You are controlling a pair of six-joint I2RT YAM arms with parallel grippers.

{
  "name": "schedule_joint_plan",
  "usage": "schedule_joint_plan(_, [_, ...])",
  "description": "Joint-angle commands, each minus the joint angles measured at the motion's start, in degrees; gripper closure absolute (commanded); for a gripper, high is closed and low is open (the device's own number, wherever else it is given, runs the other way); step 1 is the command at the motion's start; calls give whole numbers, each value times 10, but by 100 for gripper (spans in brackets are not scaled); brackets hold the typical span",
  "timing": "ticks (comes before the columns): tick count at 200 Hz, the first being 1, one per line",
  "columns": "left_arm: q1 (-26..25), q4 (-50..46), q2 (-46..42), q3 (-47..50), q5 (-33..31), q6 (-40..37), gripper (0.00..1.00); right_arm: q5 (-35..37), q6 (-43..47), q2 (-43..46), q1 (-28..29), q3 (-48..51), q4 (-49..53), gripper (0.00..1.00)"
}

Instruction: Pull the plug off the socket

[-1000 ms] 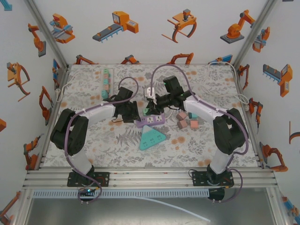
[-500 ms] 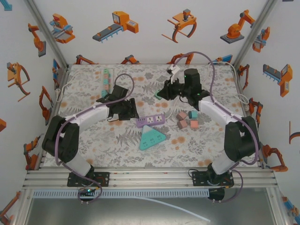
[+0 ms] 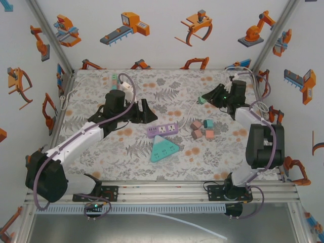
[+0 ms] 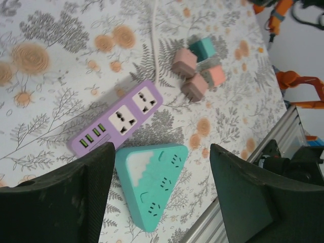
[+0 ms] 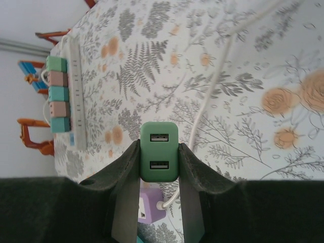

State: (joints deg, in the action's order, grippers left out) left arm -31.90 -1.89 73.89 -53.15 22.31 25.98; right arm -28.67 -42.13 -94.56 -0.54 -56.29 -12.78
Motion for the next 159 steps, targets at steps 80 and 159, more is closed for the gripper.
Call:
schedule_joint_plan(80, [0, -25, -64, -5, -50, -50, 4, -68, -18, -106, 6, 21, -81, 93])
schedule_joint_plan(159, [2, -38, -89, 11, -126, -45, 2, -51, 32, -132, 23, 14, -8, 81])
